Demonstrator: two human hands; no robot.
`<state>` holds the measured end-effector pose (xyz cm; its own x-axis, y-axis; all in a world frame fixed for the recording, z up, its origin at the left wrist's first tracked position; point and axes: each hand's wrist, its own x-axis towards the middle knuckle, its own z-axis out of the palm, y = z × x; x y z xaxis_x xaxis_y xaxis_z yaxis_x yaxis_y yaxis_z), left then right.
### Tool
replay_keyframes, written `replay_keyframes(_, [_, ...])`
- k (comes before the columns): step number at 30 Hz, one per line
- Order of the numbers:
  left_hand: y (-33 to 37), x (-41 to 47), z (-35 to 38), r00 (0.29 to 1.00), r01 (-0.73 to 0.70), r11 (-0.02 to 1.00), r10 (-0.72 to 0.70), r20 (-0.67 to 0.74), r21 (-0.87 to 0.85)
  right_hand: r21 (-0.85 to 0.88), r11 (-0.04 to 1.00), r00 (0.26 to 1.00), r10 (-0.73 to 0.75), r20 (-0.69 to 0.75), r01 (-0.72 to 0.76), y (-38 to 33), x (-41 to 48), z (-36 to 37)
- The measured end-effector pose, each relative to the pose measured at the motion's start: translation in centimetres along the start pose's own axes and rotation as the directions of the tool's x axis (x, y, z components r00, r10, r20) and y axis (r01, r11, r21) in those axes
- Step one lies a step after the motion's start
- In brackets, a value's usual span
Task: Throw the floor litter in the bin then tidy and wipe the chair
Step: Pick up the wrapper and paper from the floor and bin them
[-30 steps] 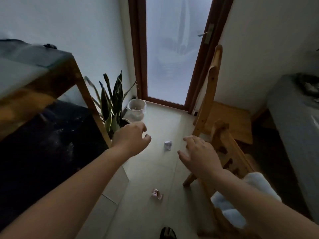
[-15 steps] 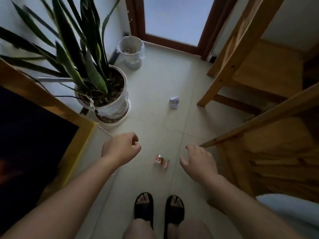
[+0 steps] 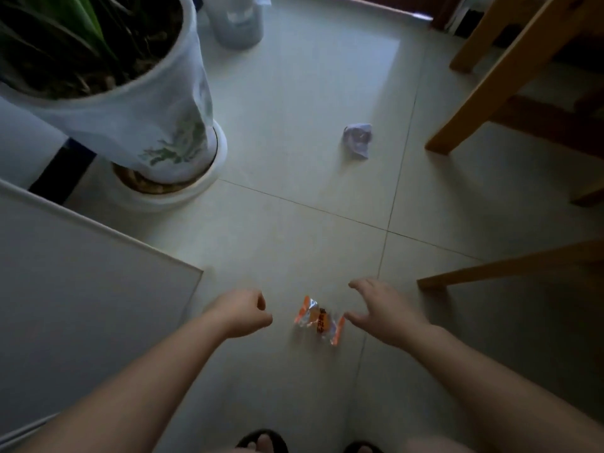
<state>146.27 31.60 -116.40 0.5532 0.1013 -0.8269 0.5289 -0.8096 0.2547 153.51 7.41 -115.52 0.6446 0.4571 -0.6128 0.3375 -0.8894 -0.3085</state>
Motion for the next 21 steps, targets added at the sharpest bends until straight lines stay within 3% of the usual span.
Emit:
replay_keyframes(5, [-0.3,5.0,3.4,0.994,0.005,0.995,0.005,0.105,-0.096,-0.038,0.996,0.992,-0.083,0.098,0.087,2.5,4.1,4.7])
replay_keyframes(11, [0.8,8.1,6.3,0.997,0.058,0.952,-0.037,0.074,-0.302,0.024,0.997,0.997,-0.068,0.043,0.067,3.6,6.4,8.9])
replay_keyframes(15, [1.6,8.9,7.5,0.989,0.136,0.749,-0.136,0.05,-0.649,0.053,0.997,0.998,-0.063,-0.027,0.064,4.2,7.0,10.5])
replay_keyframes(18, [2.2,9.0,8.8,0.98,0.175,0.604,-0.18,0.081,-0.778,0.051,0.997,0.997,-0.056,-0.058,0.059,4.4,7.0,11.1])
replay_keyframes(21, [2.6,8.9,9.4,0.991,0.13,0.615,-0.103,0.085,-0.778,0.069,0.996,0.996,-0.051,-0.071,0.056,4.4,6.9,11.1])
